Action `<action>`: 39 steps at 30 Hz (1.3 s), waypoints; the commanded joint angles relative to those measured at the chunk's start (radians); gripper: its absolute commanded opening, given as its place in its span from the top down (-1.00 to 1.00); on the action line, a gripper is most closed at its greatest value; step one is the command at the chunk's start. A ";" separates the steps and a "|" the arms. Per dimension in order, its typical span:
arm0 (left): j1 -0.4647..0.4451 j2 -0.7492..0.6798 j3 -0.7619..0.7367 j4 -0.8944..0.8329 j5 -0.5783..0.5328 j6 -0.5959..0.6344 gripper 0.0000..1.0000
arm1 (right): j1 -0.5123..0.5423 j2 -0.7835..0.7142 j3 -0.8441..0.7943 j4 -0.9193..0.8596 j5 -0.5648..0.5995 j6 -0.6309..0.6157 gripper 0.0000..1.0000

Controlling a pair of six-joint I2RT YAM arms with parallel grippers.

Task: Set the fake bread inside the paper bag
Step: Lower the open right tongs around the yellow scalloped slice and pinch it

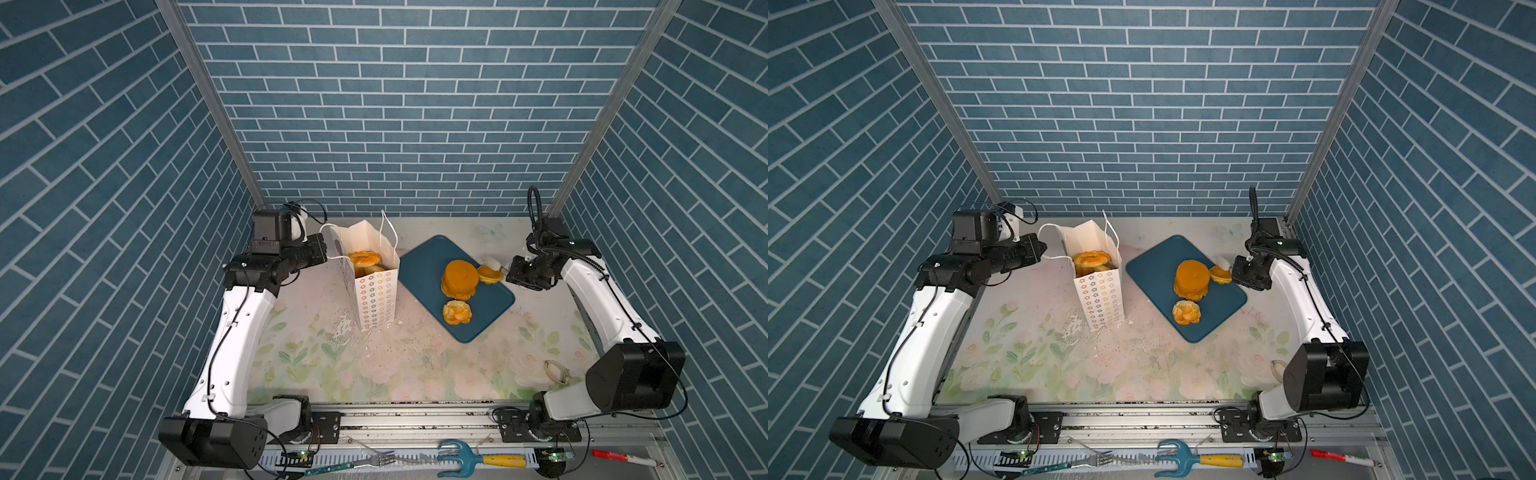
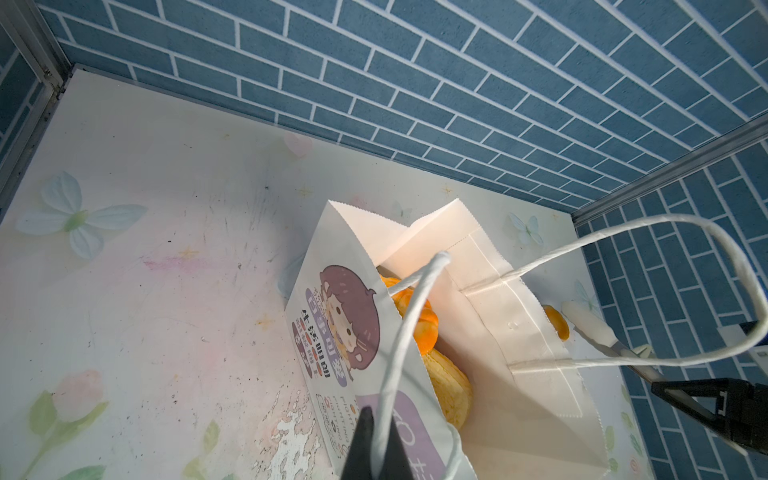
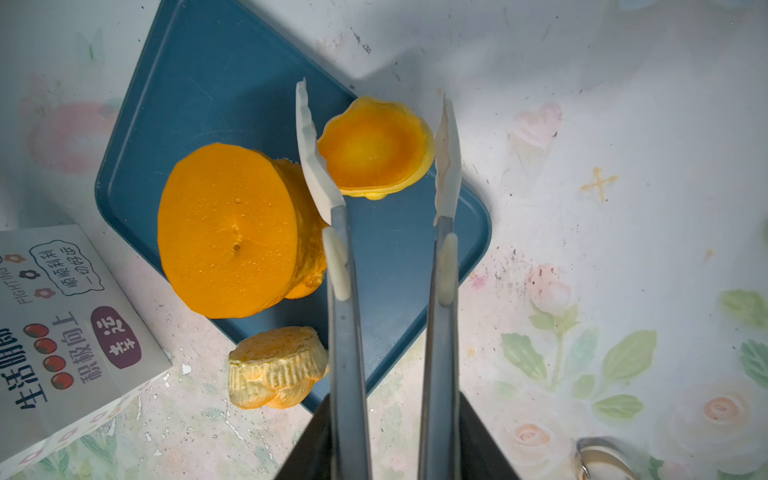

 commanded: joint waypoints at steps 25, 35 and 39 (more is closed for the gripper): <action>-0.002 0.017 0.003 -0.006 -0.009 -0.001 1.00 | -0.002 -0.010 -0.070 -0.040 -0.165 -0.017 0.12; -0.008 0.022 0.001 0.005 -0.006 -0.006 1.00 | 0.000 -0.025 -0.098 -0.049 -0.207 -0.010 0.18; -0.010 0.016 0.006 -0.004 -0.015 0.000 1.00 | 0.001 -0.009 -0.109 -0.042 -0.208 -0.016 0.11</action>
